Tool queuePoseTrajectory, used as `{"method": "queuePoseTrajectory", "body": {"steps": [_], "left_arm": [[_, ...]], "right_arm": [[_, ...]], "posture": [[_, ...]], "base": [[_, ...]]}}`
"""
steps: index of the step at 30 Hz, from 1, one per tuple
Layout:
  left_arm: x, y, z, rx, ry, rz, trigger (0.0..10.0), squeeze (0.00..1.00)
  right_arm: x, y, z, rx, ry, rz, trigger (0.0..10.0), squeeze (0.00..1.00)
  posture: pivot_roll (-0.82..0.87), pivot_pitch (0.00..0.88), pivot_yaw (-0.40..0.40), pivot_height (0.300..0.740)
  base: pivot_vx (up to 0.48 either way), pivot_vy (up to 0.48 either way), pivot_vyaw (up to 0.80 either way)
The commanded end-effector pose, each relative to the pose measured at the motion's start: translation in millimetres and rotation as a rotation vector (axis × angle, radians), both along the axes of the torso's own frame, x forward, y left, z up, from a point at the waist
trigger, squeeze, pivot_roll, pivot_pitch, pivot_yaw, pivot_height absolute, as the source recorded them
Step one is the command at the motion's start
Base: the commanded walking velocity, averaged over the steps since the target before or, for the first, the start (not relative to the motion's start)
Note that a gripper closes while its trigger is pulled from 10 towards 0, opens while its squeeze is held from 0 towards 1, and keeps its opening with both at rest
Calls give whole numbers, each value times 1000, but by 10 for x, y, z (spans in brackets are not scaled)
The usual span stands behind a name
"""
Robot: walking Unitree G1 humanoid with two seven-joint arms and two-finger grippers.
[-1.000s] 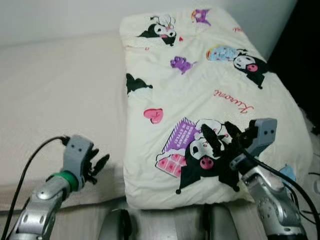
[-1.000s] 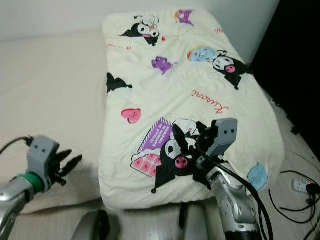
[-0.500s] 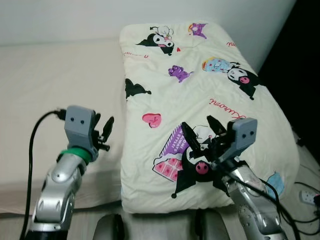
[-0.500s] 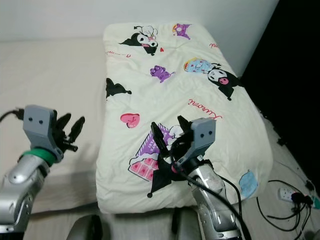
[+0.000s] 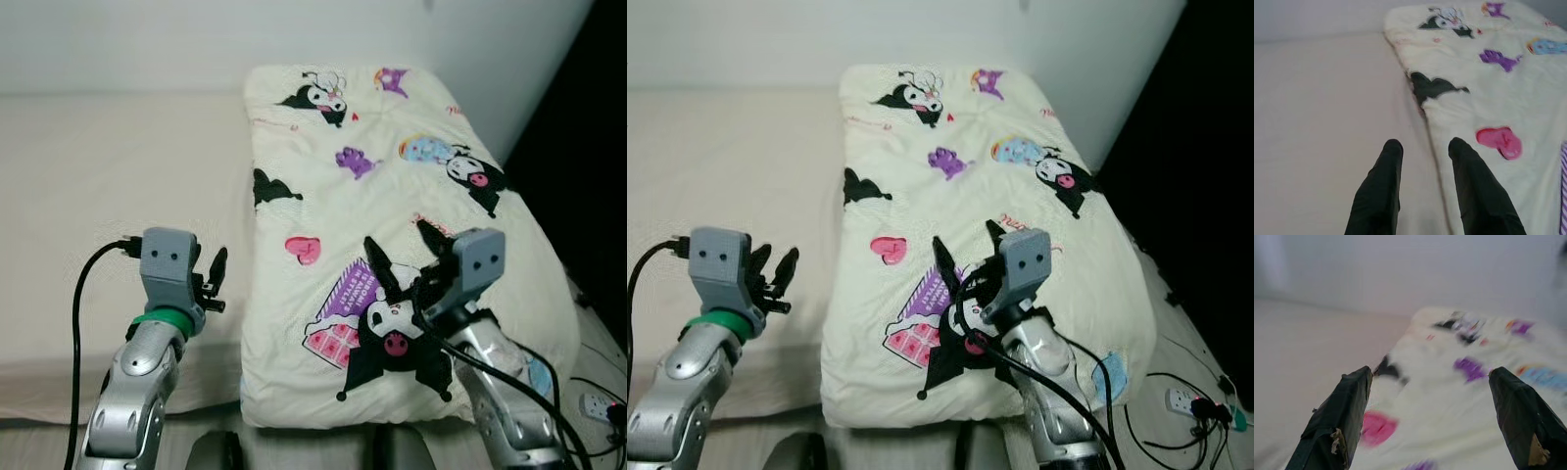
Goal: Clean up the room
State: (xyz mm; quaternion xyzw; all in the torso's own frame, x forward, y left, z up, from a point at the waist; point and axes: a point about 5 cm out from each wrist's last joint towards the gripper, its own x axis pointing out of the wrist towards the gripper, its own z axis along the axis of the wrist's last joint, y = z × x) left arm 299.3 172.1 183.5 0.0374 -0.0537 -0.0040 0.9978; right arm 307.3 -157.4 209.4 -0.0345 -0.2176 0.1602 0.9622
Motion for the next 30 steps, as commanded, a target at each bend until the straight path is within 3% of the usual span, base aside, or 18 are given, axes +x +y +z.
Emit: {"method": "queuePoseTrajectory", "body": {"steps": [1, 10, 14, 18, 22, 30], "left_arm": [[-32, 61, -76, 18, 20, 34, 10000, 0], [-57, 119, -157, 39, 43, 68, 10000, 0], [-42, 88, -186, 37, 50, 61, 10000, 0], [34, -39, -378, 25, 105, 14, 10000, 0], [80, -229, -550, 36, 154, -81, 10000, 0], [68, -300, -602, 47, 177, -137, 10000, 0]], "right_arm": [[6, -62, -15, -6, -6, -27, 10000, 0], [31, -93, -25, -17, -4, -29, 10000, 0], [41, -99, -24, -18, -7, -33, 10000, 0], [61, -122, -67, -10, 5, -44, 10000, 0], [59, -83, -285, 17, 81, -70, 10000, 0], [-13, -39, -610, 108, 186, -136, 10000, 0]], "posture": [[-86, 62, 57, 654], [-84, 58, 52, 693], [-86, 57, 52, 703], [-91, 56, 53, 718], [-105, 54, 72, 738], [-118, 61, 100, 740]], "base": [[0, 0, 0], [0, 0, 0], [0, 0, 0], [0, 0, 0], [0, 0, 0], [0, 0, 0]]}}
